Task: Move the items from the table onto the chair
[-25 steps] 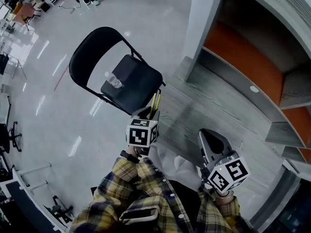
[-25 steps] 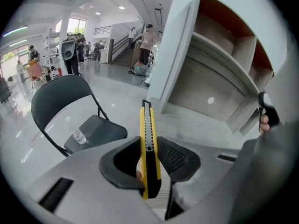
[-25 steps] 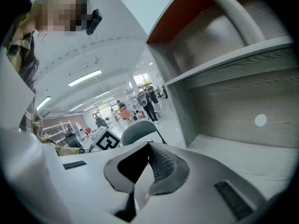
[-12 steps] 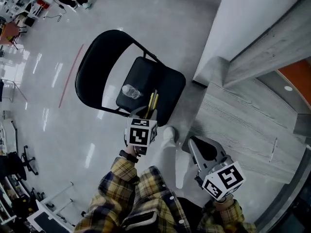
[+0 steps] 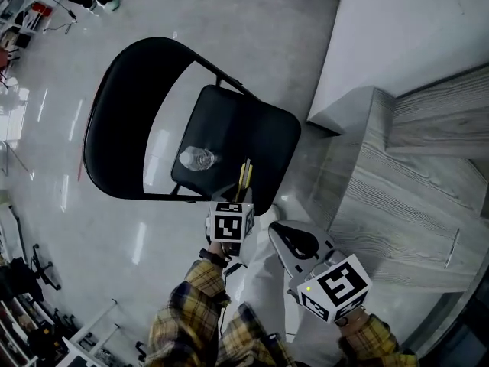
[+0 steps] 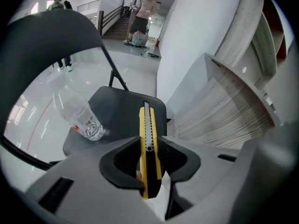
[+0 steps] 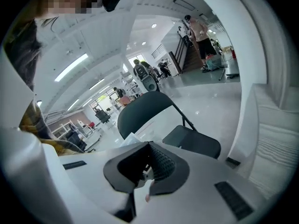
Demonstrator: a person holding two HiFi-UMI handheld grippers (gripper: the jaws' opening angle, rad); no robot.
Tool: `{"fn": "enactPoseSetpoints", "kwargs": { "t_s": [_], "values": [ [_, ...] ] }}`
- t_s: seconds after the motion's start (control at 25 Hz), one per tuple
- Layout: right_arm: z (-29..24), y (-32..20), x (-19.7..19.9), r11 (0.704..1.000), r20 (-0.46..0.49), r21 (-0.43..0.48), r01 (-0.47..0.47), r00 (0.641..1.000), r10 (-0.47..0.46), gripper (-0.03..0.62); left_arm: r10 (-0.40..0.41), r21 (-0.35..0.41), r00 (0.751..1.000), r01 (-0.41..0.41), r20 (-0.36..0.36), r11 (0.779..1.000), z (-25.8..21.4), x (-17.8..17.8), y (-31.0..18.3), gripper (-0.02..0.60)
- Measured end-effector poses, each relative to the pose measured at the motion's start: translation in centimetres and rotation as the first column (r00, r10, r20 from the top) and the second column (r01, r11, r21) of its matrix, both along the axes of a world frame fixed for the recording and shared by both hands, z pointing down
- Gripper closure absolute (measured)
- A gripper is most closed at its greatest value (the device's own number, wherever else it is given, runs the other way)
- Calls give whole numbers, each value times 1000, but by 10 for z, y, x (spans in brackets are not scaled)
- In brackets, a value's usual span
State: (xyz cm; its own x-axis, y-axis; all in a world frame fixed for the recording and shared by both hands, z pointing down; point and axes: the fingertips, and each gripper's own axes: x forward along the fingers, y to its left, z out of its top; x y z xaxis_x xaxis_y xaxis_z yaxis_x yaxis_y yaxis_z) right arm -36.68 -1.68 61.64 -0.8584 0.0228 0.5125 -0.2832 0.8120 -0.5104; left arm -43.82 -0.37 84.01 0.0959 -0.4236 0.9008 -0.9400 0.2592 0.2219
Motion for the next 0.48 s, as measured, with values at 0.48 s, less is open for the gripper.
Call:
{"fn": "enactPoseSetpoints", "kwargs": {
  "t_s": [0.48],
  "values": [
    [71,-7,-30,997,-81,-78,22,996,-28,577,-15,-88,1000,14,-13,996,127,-18,6,465]
  ]
}}
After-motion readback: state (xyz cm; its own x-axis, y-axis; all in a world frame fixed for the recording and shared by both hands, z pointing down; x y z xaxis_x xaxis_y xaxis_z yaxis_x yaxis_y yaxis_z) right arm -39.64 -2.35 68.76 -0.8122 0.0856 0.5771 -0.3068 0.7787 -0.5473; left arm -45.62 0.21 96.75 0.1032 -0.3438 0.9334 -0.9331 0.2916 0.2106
